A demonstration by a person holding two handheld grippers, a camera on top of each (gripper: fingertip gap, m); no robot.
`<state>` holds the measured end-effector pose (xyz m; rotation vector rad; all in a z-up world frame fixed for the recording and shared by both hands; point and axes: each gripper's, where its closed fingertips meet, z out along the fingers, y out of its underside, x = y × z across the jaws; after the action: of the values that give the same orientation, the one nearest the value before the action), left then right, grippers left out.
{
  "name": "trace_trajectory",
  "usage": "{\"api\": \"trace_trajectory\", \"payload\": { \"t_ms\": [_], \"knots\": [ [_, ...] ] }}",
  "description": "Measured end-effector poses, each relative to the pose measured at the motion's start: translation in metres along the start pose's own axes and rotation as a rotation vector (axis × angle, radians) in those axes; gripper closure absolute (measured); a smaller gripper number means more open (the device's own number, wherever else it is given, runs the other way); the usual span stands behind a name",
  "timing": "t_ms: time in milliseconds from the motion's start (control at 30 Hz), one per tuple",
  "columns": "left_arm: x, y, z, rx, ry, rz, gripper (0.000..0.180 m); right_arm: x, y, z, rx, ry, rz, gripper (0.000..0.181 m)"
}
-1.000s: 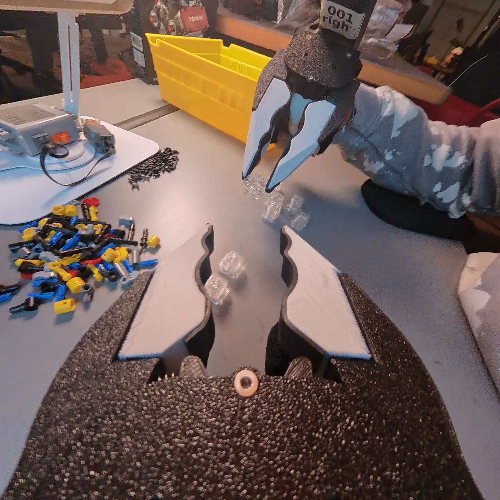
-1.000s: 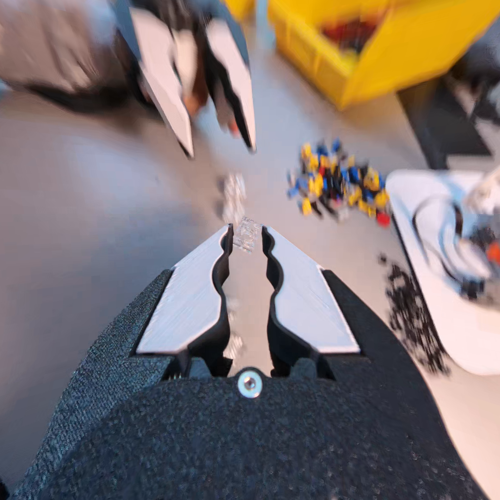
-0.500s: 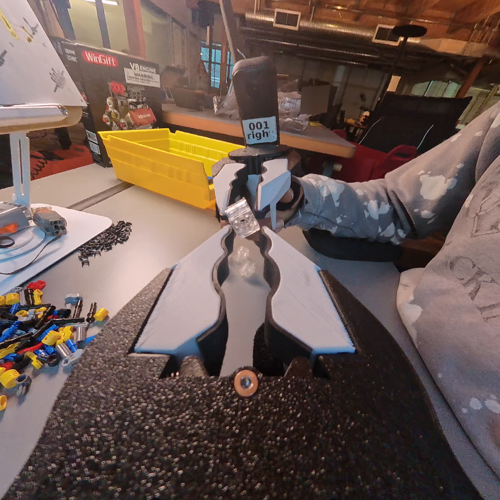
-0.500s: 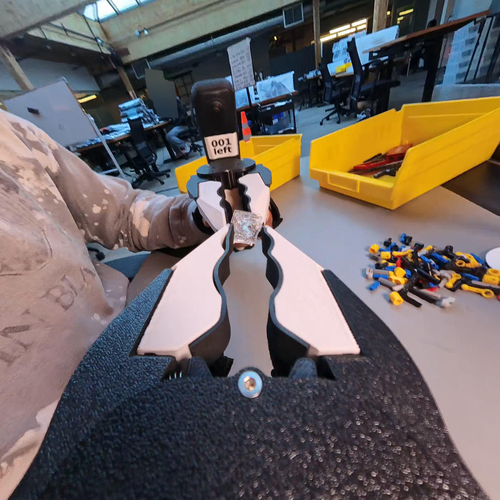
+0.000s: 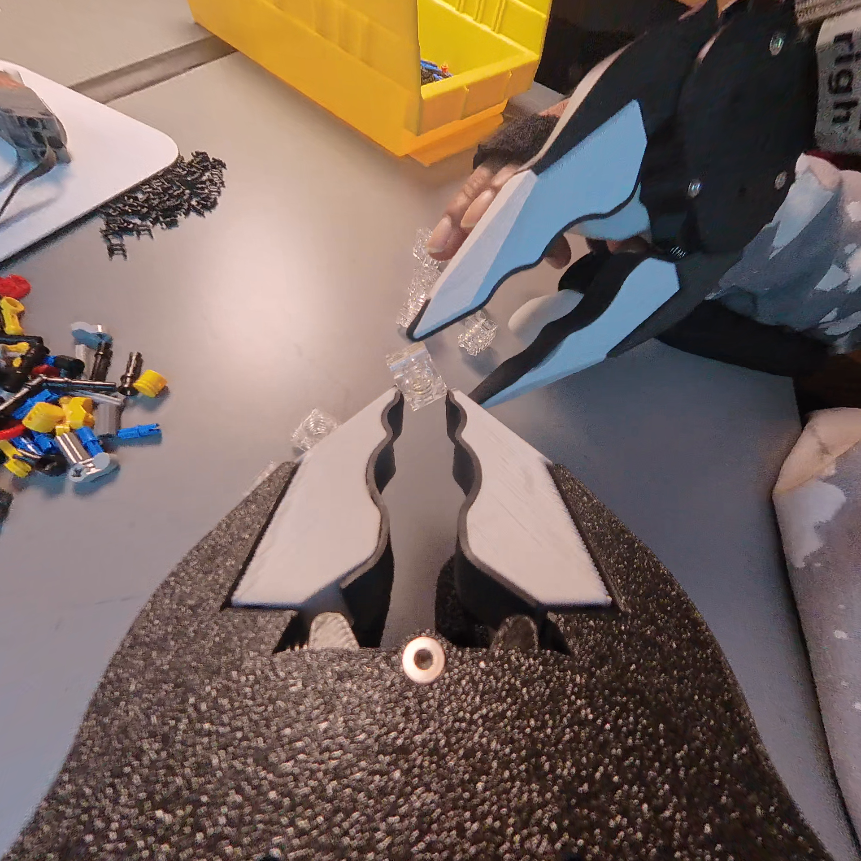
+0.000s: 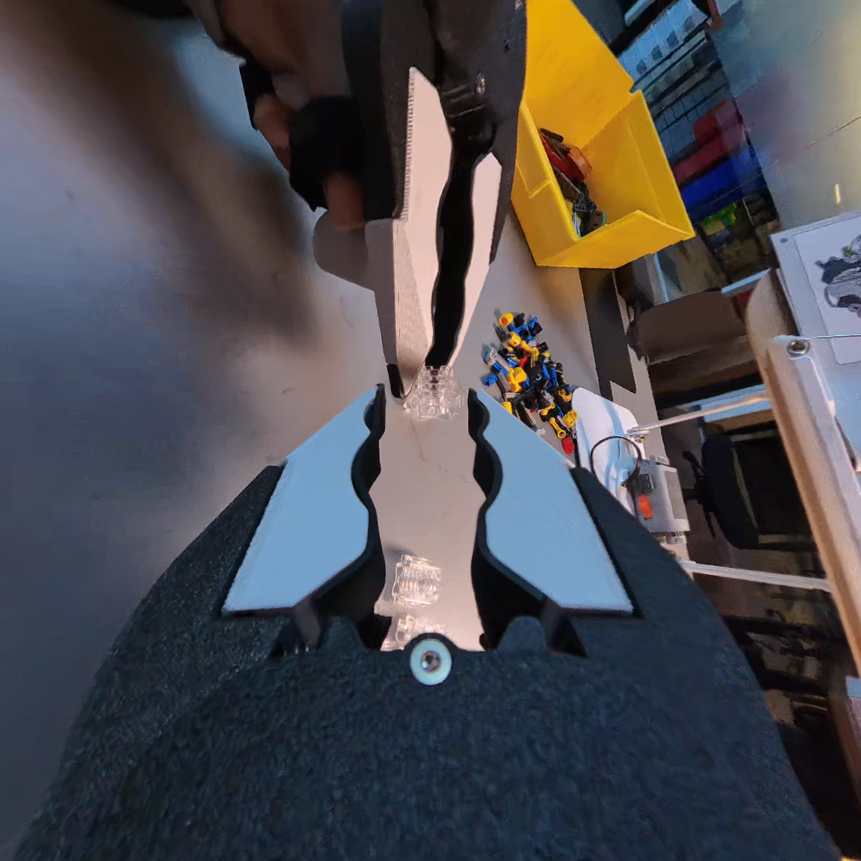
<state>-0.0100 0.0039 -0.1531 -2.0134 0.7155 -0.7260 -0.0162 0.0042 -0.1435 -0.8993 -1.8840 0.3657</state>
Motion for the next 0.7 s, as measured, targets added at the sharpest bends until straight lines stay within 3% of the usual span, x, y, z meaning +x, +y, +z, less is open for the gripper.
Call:
{"api": "trace_trajectory", "payload": {
  "t_ms": [133, 200, 267, 367, 500, 700],
  "knots": [
    [0.000, 0.003, 0.002, -0.019, -0.005, -0.032, 0.164, -0.001, 0.006, 0.010, -0.051, 0.032, -0.073, 0.151],
    [-0.001, 0.000, 0.001, 0.004, -0.006, -0.032, 0.164, 0.001, 0.007, 0.010, -0.032, 0.016, -0.003, 0.152],
    [-0.009, -0.005, -0.004, 0.027, -0.040, -0.020, 0.153, 0.004, 0.009, 0.011, 0.011, -0.029, 0.132, 0.156],
    [-0.028, -0.009, -0.018, 0.045, -0.138, 0.092, 0.143, 0.005, 0.036, 0.022, -0.084, -0.122, 0.214, 0.156],
    [-0.049, 0.002, -0.026, 0.003, -0.212, 0.178, 0.140, 0.000, 0.042, 0.033, -0.077, -0.269, 0.300, 0.156],
    [-0.047, 0.009, -0.020, -0.031, -0.208, 0.230, 0.143, -0.004, 0.058, 0.037, -0.159, -0.347, 0.264, 0.155]
  ]
}}
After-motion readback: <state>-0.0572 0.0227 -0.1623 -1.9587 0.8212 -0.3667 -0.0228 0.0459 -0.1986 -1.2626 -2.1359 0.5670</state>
